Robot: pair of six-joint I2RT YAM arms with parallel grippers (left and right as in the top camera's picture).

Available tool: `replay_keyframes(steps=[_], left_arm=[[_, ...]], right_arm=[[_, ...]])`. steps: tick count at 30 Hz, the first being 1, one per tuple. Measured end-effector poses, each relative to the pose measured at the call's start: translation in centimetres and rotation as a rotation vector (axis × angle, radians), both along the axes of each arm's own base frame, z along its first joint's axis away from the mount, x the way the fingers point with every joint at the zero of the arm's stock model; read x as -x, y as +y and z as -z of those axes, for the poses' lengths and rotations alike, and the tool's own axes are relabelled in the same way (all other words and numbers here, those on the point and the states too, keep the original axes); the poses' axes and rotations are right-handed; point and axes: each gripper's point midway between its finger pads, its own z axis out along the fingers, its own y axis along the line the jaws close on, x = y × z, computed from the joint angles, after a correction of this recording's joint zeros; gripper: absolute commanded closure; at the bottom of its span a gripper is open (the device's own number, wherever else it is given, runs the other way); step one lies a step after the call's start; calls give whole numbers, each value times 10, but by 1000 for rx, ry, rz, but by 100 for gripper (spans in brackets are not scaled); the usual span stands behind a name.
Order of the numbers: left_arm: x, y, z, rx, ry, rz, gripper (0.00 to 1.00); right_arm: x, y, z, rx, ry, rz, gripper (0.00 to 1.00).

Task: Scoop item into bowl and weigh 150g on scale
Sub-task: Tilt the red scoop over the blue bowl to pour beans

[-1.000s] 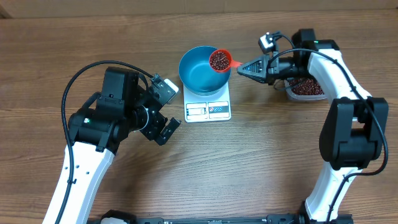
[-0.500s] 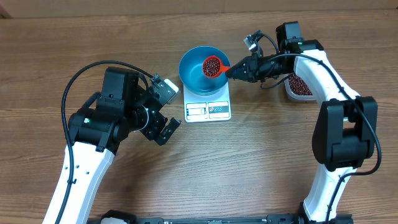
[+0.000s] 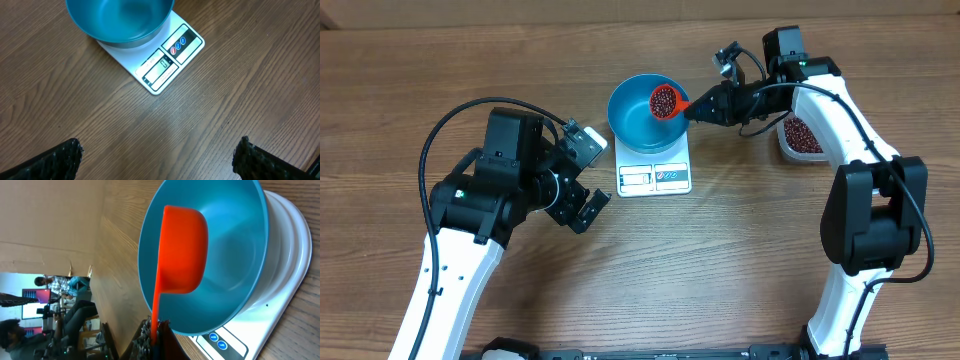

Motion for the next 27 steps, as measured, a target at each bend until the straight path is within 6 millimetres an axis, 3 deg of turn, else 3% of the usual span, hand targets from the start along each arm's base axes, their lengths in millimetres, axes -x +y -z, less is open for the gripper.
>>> replay_keyframes(steps=[18, 27], left_arm=[[0, 0, 0, 0, 1, 1, 0], [0, 0, 0, 0, 1, 0, 1]], right_arm=[[-5, -11, 1, 126, -31, 16, 96], [6, 13, 4, 246, -142, -73, 96]])
